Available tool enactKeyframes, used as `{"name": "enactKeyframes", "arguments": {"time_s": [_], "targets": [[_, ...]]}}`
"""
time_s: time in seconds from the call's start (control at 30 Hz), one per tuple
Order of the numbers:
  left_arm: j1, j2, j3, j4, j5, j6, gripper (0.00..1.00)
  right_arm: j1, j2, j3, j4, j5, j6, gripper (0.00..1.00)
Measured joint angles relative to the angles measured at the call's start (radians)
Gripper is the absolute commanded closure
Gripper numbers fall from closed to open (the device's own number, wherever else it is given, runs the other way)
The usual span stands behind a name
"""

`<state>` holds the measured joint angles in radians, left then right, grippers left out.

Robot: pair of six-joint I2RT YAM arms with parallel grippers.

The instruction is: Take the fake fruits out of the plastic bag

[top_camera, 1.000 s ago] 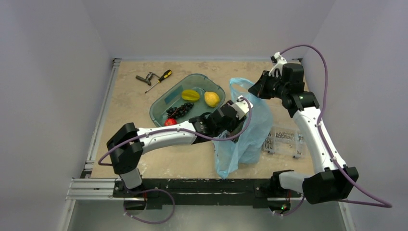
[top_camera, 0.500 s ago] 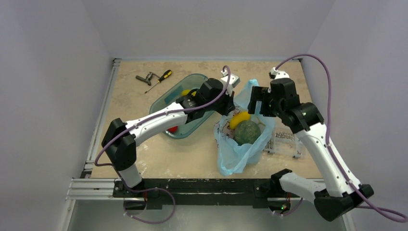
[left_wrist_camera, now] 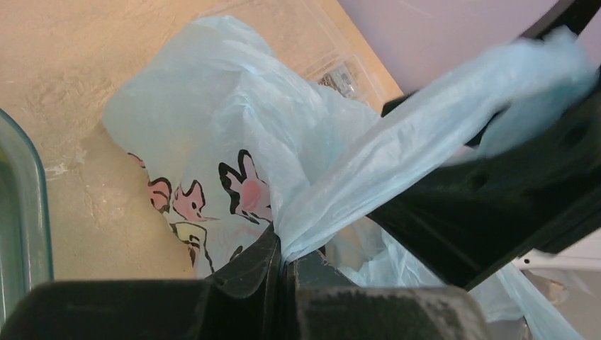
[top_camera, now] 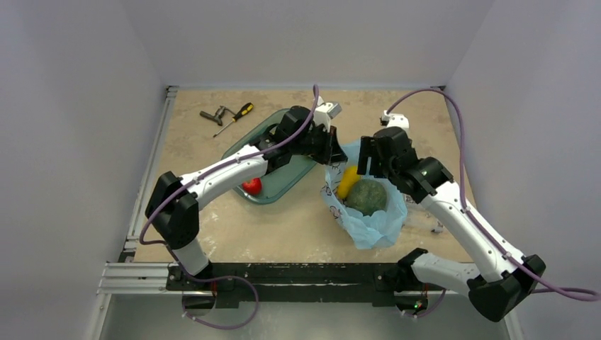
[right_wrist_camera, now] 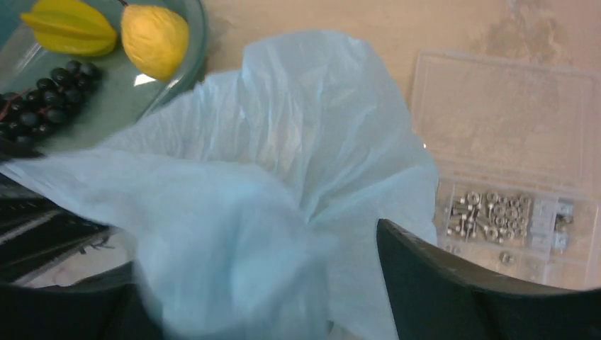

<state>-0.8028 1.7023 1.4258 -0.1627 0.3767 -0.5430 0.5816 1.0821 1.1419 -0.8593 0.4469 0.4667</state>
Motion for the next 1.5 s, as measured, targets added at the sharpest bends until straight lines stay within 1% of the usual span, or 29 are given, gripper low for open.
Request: {"name": "enactKeyframes", "arguments": {"time_s": [0.07, 0.1, 0.13, 0.2, 0.27, 0.3, 0.33, 0.37, 0.4, 0.43, 0.5, 0.57, 0.6, 0.67, 0.77, 0.87, 0.93, 1.03, 1.07, 1.13, 1.17, 1.2, 1.23, 1.27, 1.3, 1.33, 1.43, 1.5], "targets": [[0.014, -0.003, -0.032, 0.044, 0.044, -0.003, 1.0, -0.057, 0.005, 0.008, 0.074, -0.065, -0.025, 0.73], [0.018, -0.007, -0.058, 0.079, 0.066, -0.005, 1.0, -0.108, 0.014, 0.018, 0.113, -0.112, -0.029, 0.83], [0.02, -0.012, -0.087, 0.114, 0.085, -0.007, 1.0, -0.161, 0.028, 0.031, 0.146, -0.155, -0.031, 0.91], [0.02, -0.021, -0.154, 0.19, 0.119, -0.008, 1.0, -0.299, 0.089, 0.089, 0.207, -0.269, -0.027, 1.0], [0.016, -0.023, -0.199, 0.241, 0.134, -0.006, 1.0, -0.422, 0.192, 0.183, 0.23, -0.405, -0.028, 1.0], [0.014, -0.023, -0.214, 0.261, 0.137, -0.006, 1.0, -0.459, 0.243, 0.234, 0.227, -0.464, -0.034, 0.96], [0.015, -0.023, -0.224, 0.282, 0.138, -0.005, 1.0, -0.492, 0.309, 0.296, 0.214, -0.537, -0.044, 0.87], [0.016, -0.023, -0.228, 0.3, 0.139, -0.004, 1.0, -0.512, 0.362, 0.34, 0.206, -0.589, -0.056, 0.76], [0.019, -0.023, -0.228, 0.312, 0.144, -0.005, 1.0, -0.525, 0.409, 0.372, 0.193, -0.618, -0.075, 0.63], [0.023, -0.023, -0.228, 0.325, 0.152, -0.007, 1.0, -0.532, 0.439, 0.386, 0.174, -0.623, -0.096, 0.49], [0.03, -0.023, -0.228, 0.34, 0.167, -0.016, 1.0, -0.534, 0.453, 0.387, 0.105, -0.586, -0.132, 0.27], [0.037, -0.023, -0.228, 0.349, 0.177, -0.027, 1.0, -0.533, 0.423, 0.387, 0.048, -0.538, -0.158, 0.14], [0.04, -0.023, -0.228, 0.351, 0.18, -0.035, 1.0, -0.531, 0.394, 0.386, 0.024, -0.514, -0.175, 0.1], [0.044, -0.023, -0.228, 0.352, 0.186, -0.046, 1.0, -0.529, 0.303, 0.385, -0.019, -0.48, -0.196, 0.05], [0.045, -0.023, -0.228, 0.354, 0.191, -0.062, 1.0, -0.525, 0.142, 0.385, -0.062, -0.45, -0.215, 0.01], [0.046, -0.023, -0.228, 0.354, 0.193, -0.075, 1.0, -0.511, 0.014, 0.365, -0.078, -0.433, -0.225, 0.01], [0.048, -0.023, -0.228, 0.354, 0.194, -0.081, 1.0, -0.493, -0.052, 0.316, -0.082, -0.429, -0.234, 0.01], [0.05, -0.023, -0.227, 0.354, 0.196, -0.092, 1.0, -0.438, -0.093, 0.226, -0.089, -0.402, -0.243, 0.02], [0.05, -0.022, -0.227, 0.354, 0.197, -0.093, 1.0, -0.409, -0.084, 0.204, -0.089, -0.375, -0.242, 0.04], [0.05, -0.02, -0.225, 0.354, 0.201, -0.093, 1.0, -0.314, -0.034, 0.156, -0.08, -0.272, -0.239, 0.06], [0.05, -0.018, -0.222, 0.353, 0.205, -0.093, 1.0, -0.272, -0.003, 0.141, -0.07, -0.229, -0.239, 0.08], [0.05, -0.016, -0.219, 0.353, 0.21, -0.094, 1.0, -0.235, 0.04, 0.127, -0.051, -0.191, -0.24, 0.12], [0.051, -0.012, -0.215, 0.352, 0.218, -0.094, 1.0, -0.208, 0.082, 0.115, -0.031, -0.156, -0.24, 0.23], [0.053, -0.006, -0.207, 0.351, 0.226, -0.094, 1.0, -0.19, 0.12, 0.106, -0.015, -0.121, -0.24, 0.4], [0.056, 0.001, -0.198, 0.349, 0.235, -0.094, 1.0, -0.182, 0.147, 0.101, -0.003, -0.095, -0.241, 0.85], [0.06, 0.008, -0.19, 0.348, 0.243, -0.094, 1.0, -0.18, 0.175, 0.097, 0.012, -0.062, -0.231, 1.0], [0.083, 0.021, -0.177, 0.327, 0.259, -0.089, 1.0, -0.23, 0.2, 0.095, 0.052, -0.012, -0.193, 1.0], [0.107, 0.024, -0.172, 0.296, 0.261, -0.079, 1.0, -0.329, 0.187, 0.093, 0.098, -0.025, -0.17, 1.0]]}}
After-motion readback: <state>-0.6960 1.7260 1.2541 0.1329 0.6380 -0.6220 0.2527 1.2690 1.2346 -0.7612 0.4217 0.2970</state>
